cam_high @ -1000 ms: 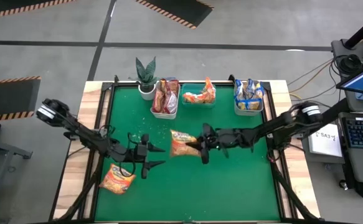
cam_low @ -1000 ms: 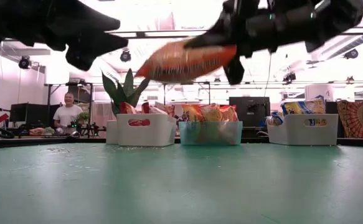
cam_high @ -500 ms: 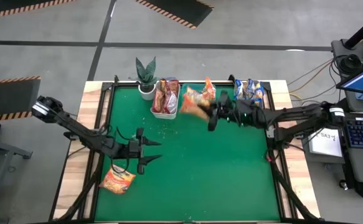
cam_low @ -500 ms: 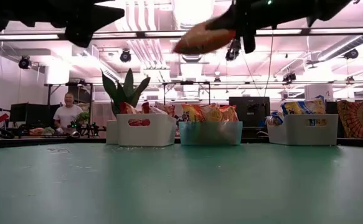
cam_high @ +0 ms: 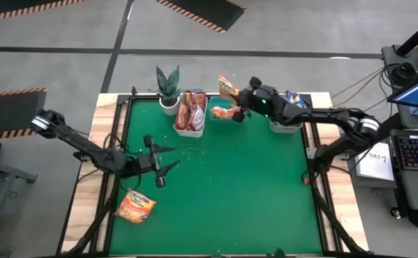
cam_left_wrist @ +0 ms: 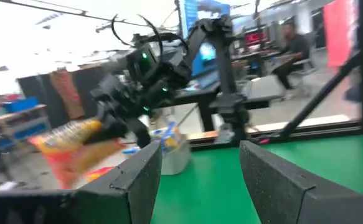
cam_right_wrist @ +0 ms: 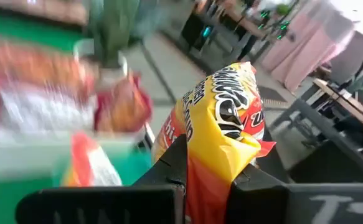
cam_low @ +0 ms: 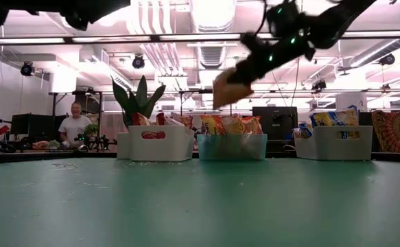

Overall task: Sort Maruchan noodles
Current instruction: Put the orange noodle pack into the green bin

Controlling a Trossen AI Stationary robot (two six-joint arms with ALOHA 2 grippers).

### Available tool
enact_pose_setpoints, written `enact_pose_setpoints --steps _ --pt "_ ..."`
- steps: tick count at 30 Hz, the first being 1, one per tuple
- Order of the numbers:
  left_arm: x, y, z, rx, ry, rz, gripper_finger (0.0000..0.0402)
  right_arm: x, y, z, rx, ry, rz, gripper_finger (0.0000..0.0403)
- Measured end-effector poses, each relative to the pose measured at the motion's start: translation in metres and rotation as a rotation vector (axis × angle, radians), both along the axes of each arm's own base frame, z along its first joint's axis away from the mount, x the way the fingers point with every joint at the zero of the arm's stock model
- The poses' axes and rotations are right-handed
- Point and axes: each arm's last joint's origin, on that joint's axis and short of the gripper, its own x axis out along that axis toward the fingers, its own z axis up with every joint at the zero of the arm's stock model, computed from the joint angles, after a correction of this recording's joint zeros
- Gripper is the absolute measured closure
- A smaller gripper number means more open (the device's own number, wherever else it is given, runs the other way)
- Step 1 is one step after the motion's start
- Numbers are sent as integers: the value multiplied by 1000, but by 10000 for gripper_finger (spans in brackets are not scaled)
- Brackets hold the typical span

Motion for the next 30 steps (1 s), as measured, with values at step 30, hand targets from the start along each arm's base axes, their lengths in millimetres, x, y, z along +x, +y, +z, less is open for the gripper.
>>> enact_pose_setpoints --steps 30 --pt "-12 19 -1 20 114 102 228 105 -80 8 252 1079 268 381"
